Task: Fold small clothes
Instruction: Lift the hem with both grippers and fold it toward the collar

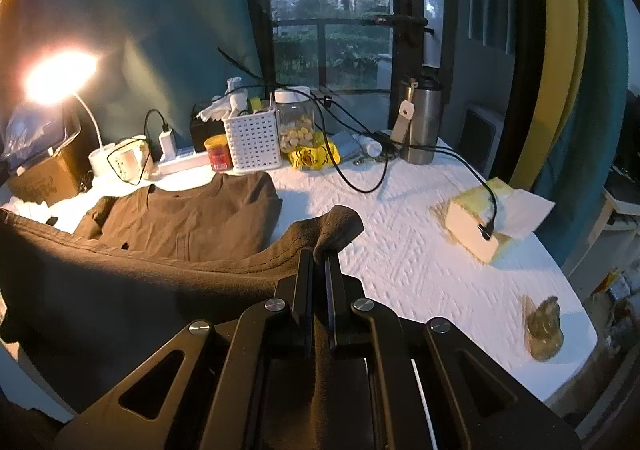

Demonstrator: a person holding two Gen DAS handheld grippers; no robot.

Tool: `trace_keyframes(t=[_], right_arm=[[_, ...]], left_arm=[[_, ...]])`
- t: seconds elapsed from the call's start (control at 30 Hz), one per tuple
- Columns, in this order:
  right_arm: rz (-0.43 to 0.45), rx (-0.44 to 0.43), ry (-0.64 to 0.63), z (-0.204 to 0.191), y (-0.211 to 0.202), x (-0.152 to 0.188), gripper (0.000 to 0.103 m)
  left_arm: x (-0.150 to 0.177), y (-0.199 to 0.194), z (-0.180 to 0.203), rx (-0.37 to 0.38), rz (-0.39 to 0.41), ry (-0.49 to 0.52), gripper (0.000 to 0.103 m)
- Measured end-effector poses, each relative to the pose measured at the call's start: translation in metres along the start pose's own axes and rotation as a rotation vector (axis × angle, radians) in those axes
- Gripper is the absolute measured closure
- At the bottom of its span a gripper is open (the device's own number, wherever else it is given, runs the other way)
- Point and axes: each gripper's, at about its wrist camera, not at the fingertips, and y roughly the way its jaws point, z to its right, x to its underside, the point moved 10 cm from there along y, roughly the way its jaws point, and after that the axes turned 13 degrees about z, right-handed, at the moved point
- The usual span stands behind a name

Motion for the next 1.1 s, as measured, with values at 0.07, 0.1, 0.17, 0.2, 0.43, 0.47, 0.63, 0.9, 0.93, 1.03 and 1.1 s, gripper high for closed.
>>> trace_keyframes(t=[0.07,0.1,0.17,0.2,0.43,0.47,0.63,0.9,0.93,1.03,1.1], right_arm=[[0.001,-0.001,0.003,-0.002,0.007,-0.003,0.097],[0.002,-0.003,0.004,-0.003,0.012,-0.006,0.097],[0.006,-0.003,0.005,-0.005,0.018,-0.010,0.097],[0.009,-0.003,0.004,-0.006,0.022,-0.013,0.097],[0.007,-0.004,-0.003,-0.013,0.049,-0.025,0.097],[0.006,-0.003,-0.007,-0.015,0.053,-0.026,0.097],[0.012,-0.003,-0.014,-0.022,0.069,-0.034,0.097],[0.015,-0.005,-0.021,-0.025,0.092,-0.042,0.097],[0.015,-0.005,-0.022,-0.025,0.094,-0.043,0.097],[0.017,-0.005,-0.026,-0.025,0.103,-0.047,0.097],[0.019,-0.005,-0.029,-0.025,0.109,-0.050,0.097]], left_arm=[[-0.004,0.008,-0.003,-0.003,0.002,-0.001,0.098],[-0.006,0.011,-0.004,-0.004,0.004,-0.002,0.098],[-0.010,0.019,-0.007,-0.007,0.007,-0.006,0.098],[-0.012,0.024,-0.009,-0.008,0.010,-0.008,0.098],[-0.019,0.054,-0.018,-0.013,-0.002,-0.008,0.099],[-0.019,0.057,-0.019,-0.013,-0.004,-0.007,0.099],[-0.024,0.075,-0.024,-0.018,-0.010,-0.009,0.099],[-0.032,0.092,-0.027,-0.024,-0.012,0.002,0.098],[-0.033,0.094,-0.028,-0.026,-0.012,0.002,0.098],[-0.037,0.102,-0.029,-0.028,-0.008,0.005,0.099],[-0.041,0.107,-0.030,-0.031,-0.003,0.010,0.099]])
